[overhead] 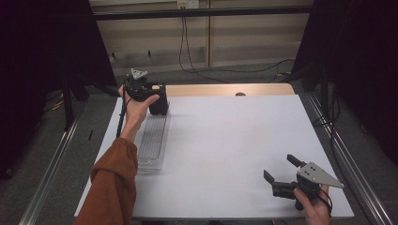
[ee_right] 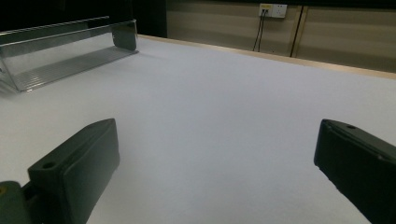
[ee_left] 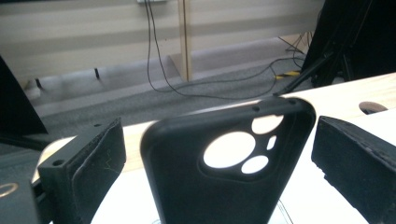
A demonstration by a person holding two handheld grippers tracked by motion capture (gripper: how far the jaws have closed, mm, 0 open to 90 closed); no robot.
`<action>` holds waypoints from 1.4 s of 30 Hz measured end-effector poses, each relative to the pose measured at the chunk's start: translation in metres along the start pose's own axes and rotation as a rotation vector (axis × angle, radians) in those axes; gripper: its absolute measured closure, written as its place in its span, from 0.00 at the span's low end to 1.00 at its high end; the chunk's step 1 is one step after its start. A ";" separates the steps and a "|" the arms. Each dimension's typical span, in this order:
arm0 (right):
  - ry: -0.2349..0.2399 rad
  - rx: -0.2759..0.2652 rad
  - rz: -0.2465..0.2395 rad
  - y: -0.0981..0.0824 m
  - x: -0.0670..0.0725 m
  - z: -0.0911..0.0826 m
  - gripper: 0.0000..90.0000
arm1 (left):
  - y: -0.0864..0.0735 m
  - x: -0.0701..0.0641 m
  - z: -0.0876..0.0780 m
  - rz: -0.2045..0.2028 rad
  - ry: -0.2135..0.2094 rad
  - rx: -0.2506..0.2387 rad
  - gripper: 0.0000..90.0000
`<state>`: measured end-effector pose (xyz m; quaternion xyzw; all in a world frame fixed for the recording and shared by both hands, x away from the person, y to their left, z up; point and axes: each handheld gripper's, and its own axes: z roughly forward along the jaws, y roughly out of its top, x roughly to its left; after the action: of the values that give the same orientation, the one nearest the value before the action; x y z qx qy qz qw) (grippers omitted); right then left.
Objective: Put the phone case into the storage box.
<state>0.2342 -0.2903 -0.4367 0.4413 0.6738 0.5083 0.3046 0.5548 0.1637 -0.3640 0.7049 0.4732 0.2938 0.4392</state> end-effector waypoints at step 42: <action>-0.004 -0.008 -0.001 0.000 0.001 0.000 0.00 | -0.019 0.013 -0.045 -0.074 -0.112 -0.170 0.02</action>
<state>0.2341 -0.2898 -0.4365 0.4409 0.6713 0.5099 0.3082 0.5151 0.1946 -0.3610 0.6626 0.4469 0.2766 0.5336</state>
